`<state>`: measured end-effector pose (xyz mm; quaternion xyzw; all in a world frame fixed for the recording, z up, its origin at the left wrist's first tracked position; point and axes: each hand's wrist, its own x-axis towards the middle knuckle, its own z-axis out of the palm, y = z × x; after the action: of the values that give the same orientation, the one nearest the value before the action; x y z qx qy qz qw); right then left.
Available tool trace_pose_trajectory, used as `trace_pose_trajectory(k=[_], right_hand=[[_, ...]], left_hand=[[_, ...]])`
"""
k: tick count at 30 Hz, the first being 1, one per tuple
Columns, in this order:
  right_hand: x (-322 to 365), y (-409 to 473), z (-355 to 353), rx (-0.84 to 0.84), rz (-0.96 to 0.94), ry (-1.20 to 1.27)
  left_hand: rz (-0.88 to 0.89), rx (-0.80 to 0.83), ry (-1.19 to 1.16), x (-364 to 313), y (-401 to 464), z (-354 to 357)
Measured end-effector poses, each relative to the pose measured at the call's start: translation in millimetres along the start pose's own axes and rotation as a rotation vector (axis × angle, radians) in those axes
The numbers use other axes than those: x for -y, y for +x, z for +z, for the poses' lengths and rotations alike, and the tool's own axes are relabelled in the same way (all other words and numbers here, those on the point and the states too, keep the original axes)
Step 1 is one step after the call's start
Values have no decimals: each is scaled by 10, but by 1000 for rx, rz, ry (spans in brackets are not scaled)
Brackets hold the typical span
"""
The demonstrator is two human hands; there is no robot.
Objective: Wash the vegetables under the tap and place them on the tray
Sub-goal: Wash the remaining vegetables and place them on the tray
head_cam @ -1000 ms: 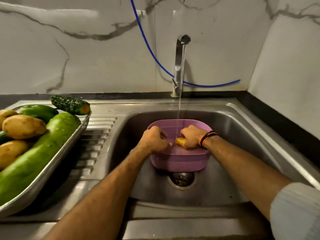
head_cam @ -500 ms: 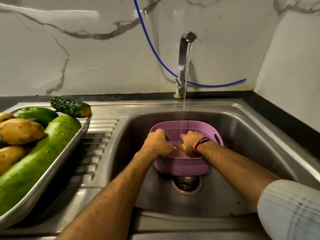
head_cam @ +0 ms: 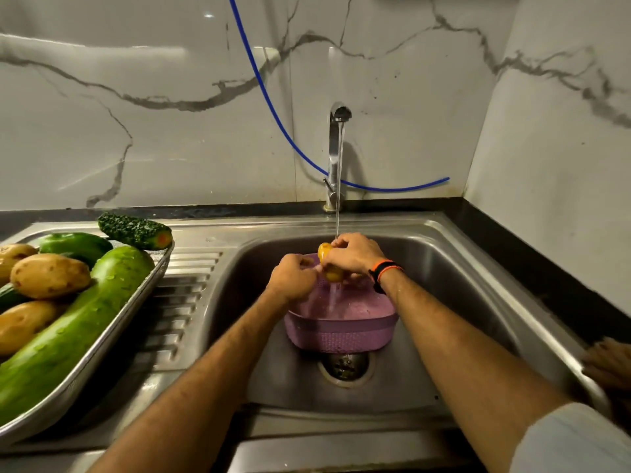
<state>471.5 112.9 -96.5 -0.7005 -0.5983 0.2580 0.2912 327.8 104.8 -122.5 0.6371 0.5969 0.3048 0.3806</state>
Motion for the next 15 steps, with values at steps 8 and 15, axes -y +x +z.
trace_pose_trajectory(k=[8, 15], right_hand=[[-52, -118, 137, -91, 8, 390], [-99, -29, 241, -126, -6, 376]], left_hand=[[-143, -17, -768, -323, -78, 143], [-101, -7, -862, -223, 77, 260]])
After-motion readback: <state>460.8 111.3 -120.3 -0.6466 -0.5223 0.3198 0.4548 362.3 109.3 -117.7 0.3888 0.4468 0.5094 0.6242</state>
